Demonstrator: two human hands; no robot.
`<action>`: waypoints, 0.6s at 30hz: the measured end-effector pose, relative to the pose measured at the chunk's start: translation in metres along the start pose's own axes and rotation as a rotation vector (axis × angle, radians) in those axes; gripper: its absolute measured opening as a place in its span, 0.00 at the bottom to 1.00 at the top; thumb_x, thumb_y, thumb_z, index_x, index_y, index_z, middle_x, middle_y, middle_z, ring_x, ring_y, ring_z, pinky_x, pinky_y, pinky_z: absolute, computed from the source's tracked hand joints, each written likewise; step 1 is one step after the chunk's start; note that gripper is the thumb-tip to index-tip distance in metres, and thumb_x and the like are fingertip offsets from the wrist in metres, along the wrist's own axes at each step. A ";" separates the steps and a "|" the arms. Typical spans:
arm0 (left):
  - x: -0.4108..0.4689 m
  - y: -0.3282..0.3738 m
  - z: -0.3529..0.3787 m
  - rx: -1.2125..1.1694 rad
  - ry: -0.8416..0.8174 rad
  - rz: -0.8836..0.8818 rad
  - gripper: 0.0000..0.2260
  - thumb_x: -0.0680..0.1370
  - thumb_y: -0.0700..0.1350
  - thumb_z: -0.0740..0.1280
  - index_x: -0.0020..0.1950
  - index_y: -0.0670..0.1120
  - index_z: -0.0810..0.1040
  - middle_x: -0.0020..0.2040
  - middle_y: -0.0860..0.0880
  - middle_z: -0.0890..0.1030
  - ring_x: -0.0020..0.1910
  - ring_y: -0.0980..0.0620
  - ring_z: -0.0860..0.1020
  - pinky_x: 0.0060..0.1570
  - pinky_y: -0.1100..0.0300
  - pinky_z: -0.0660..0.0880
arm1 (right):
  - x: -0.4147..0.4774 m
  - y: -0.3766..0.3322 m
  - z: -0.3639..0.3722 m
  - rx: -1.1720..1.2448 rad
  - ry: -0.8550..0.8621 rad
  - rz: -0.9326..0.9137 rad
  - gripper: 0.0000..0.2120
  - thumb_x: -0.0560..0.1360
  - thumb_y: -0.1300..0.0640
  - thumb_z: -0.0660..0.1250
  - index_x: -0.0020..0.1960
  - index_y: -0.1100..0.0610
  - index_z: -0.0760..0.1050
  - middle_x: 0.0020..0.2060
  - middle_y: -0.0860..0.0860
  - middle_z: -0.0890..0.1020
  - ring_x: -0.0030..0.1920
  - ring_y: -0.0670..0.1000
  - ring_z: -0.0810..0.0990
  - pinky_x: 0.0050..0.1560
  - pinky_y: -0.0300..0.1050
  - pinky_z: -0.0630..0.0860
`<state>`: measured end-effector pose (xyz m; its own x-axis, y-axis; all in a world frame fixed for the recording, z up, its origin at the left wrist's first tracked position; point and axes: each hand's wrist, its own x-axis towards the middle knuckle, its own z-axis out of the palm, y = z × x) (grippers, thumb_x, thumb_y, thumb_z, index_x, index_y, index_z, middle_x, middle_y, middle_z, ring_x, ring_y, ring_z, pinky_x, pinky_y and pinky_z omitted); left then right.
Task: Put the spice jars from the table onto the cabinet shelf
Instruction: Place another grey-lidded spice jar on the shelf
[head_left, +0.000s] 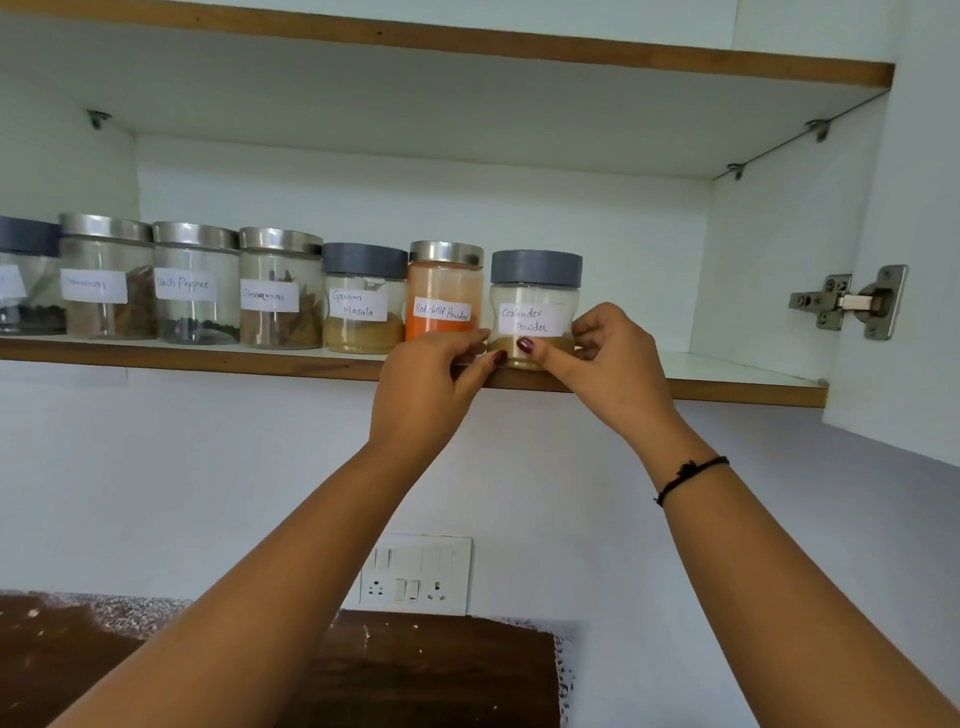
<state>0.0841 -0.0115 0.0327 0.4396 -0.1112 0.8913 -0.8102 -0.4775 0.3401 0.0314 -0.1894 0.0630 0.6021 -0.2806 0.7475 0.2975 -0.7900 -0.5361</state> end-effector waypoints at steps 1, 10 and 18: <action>0.000 -0.001 0.000 0.036 0.006 0.019 0.15 0.79 0.53 0.69 0.63 0.48 0.82 0.53 0.50 0.85 0.50 0.53 0.82 0.54 0.52 0.81 | 0.000 -0.001 0.000 -0.029 0.002 -0.004 0.27 0.66 0.34 0.73 0.53 0.54 0.72 0.48 0.49 0.81 0.46 0.49 0.80 0.46 0.50 0.81; 0.003 -0.003 0.003 0.214 0.007 0.122 0.16 0.81 0.55 0.64 0.62 0.47 0.82 0.49 0.48 0.85 0.47 0.50 0.82 0.50 0.50 0.80 | 0.001 -0.005 0.007 -0.153 -0.004 -0.012 0.29 0.69 0.30 0.67 0.57 0.52 0.76 0.52 0.47 0.83 0.48 0.49 0.80 0.45 0.45 0.79; 0.002 -0.005 -0.007 0.240 -0.032 0.196 0.12 0.82 0.50 0.63 0.59 0.46 0.82 0.46 0.47 0.84 0.44 0.48 0.81 0.44 0.52 0.78 | 0.001 -0.007 0.002 -0.117 -0.019 0.000 0.28 0.70 0.34 0.70 0.59 0.55 0.79 0.47 0.49 0.84 0.48 0.50 0.82 0.51 0.49 0.80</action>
<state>0.0864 -0.0036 0.0347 0.2993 -0.2469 0.9217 -0.7674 -0.6363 0.0788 0.0313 -0.1833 0.0668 0.6159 -0.2710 0.7397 0.2102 -0.8484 -0.4858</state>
